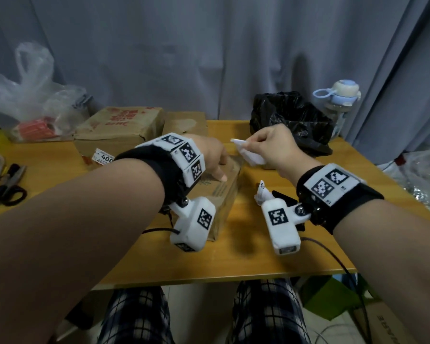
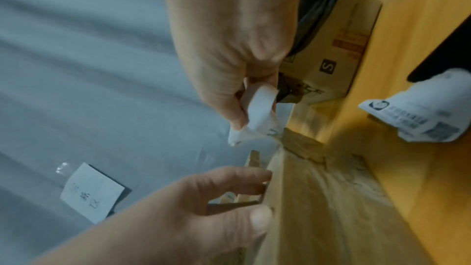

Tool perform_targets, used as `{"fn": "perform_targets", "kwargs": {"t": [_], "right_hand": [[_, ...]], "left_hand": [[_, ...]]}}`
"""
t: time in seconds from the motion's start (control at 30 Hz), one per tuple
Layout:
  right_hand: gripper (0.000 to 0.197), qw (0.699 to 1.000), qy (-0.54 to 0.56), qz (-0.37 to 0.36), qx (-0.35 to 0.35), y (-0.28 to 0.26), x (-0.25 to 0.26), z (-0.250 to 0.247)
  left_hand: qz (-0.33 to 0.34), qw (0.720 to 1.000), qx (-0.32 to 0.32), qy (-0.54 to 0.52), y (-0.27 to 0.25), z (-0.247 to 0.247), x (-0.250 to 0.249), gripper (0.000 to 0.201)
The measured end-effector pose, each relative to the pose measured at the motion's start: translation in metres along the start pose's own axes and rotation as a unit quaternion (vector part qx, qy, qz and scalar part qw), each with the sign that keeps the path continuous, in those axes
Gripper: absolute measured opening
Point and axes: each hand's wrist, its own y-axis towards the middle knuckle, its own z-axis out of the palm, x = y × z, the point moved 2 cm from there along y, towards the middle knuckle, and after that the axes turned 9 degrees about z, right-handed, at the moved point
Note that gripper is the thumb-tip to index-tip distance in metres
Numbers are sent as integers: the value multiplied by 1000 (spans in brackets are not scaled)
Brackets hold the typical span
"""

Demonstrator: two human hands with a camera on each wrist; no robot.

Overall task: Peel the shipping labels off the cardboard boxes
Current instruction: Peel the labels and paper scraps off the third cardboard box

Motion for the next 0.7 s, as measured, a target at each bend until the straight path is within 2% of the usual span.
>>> {"fn": "perform_targets", "kwargs": {"t": [0.1, 0.23, 0.33, 0.43, 0.5, 0.63, 0.7], "right_hand": [[11, 997, 70, 23, 6, -7, -6, -2], [10, 999, 41, -1, -10, -4, -2, 1], [15, 996, -65, -54, -3, 5, 7, 4], [16, 972, -199, -117, 33, 13, 18, 10], [16, 962, -233, -132, 45, 17, 19, 13], [15, 992, -111, -47, 47, 17, 5, 21], [13, 997, -56, -10, 57, 17, 1, 23]], "left_hand": [[11, 1000, -10, -12, -4, 4, 2, 59], [33, 997, -31, -70, -10, 12, 6, 56], [42, 996, -28, -72, -12, 13, 6, 55], [51, 998, -6, -43, -12, 13, 5, 52], [61, 998, 1, -23, -11, 13, 6, 52], [77, 997, -8, -18, -10, 16, 10, 52], [82, 996, -15, -29, -9, 16, 11, 53]]}}
